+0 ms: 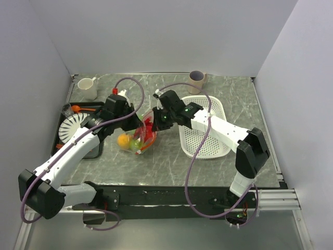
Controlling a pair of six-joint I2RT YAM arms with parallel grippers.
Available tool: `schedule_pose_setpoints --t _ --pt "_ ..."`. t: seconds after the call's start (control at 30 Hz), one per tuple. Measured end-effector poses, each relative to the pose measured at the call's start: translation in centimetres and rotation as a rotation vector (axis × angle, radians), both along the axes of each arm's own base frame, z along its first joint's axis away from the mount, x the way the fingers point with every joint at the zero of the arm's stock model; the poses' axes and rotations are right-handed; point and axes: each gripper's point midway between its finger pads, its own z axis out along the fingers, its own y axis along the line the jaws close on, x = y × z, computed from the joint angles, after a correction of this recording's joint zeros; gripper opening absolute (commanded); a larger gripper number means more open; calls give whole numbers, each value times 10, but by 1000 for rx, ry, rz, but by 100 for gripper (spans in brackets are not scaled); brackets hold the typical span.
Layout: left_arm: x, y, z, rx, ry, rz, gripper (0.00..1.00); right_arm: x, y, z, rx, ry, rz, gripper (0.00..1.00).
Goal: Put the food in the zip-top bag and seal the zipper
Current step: Adjust the zipper food storage bag at the center of the board.
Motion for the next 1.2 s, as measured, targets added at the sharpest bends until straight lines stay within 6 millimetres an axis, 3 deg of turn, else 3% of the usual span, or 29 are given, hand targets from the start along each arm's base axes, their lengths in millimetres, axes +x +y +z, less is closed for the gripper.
schedule_pose_setpoints --t 0.1,0.13,0.27,0.33,0.47,0.6,0.67,0.8,0.93,1.07,1.2 --pt "-1 -9 5 -42 -8 -35 33 2 -3 -4 -7 -1 -25 1" --pt "-1 -11 6 -52 -11 -44 54 2 -5 -6 -12 4 -35 1" --pt "-5 -15 15 -84 -29 -66 79 3 -12 -14 -35 16 -76 1" --pt "-9 -13 21 -97 -48 -66 85 4 -15 -17 -41 22 -94 1" --pt "-17 -4 41 -124 -100 -45 87 6 -20 -23 -51 36 -126 1" --pt "-30 6 47 -189 -116 10 79 6 -23 -27 -58 47 -148 1" --pt "-41 10 37 -239 -94 44 69 5 -24 -28 -59 53 -156 1" --pt "-64 11 0 -349 8 100 63 2 -27 -28 -58 58 -164 1" --pt "-79 6 -30 -455 110 133 51 1 -28 -25 -51 52 -167 1" --pt "-92 3 -55 -529 206 168 49 1 -28 -24 -49 53 -169 1" --pt "-99 4 -60 -594 242 207 51 1 -28 -24 -49 53 -169 1"
